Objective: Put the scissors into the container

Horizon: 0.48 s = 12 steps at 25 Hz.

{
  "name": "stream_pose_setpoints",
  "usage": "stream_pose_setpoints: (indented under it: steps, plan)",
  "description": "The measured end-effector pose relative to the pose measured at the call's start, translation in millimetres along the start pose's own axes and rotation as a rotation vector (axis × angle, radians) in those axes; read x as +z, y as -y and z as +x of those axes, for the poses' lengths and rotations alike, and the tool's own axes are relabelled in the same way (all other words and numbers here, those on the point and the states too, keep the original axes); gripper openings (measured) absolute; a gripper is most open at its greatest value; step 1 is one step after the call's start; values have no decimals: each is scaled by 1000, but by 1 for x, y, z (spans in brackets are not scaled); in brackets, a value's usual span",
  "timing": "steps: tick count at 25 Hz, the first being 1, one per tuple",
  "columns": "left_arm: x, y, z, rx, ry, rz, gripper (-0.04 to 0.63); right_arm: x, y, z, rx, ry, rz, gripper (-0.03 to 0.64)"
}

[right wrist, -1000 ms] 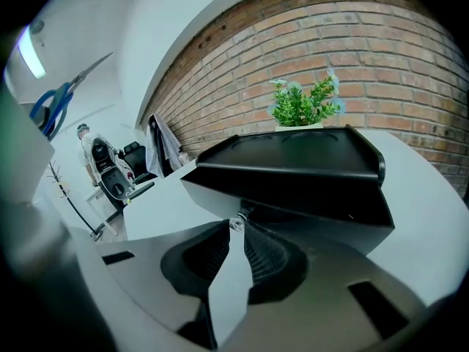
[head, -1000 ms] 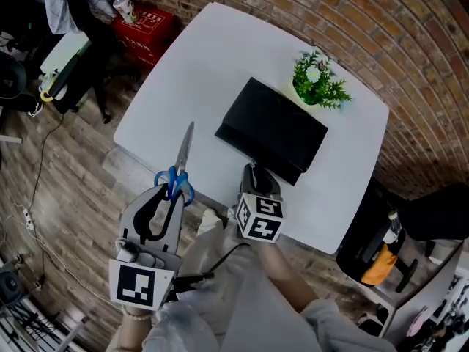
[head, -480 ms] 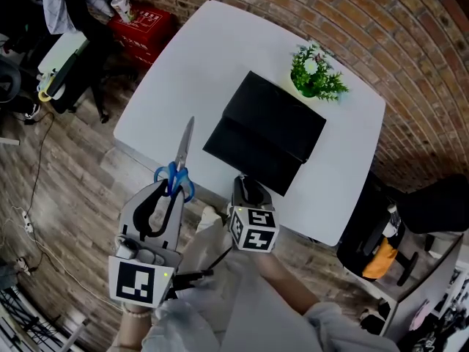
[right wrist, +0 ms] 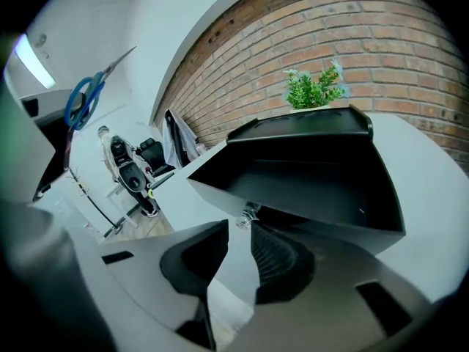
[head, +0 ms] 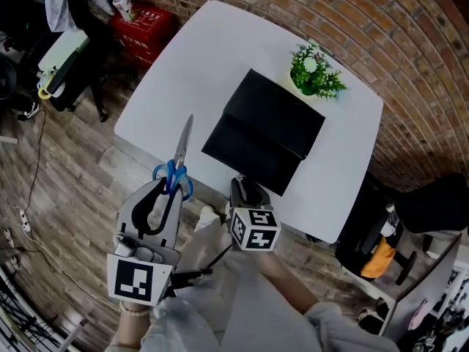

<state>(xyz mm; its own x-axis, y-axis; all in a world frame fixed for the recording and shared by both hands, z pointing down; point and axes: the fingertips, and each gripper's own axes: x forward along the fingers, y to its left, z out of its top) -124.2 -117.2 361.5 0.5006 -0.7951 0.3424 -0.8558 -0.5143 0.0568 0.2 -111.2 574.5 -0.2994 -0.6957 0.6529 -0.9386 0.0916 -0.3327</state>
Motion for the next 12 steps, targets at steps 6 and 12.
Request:
stream_pose_setpoints:
  steps: [6, 12]
  plan:
    - [6, 5, -8, 7, 23, 2, 94, -9, -3, -16, 31, -21, -69, 83]
    - [26, 9, -10, 4, 77, 18, 94, 20, -15, -47, 73, 55, -192, 83]
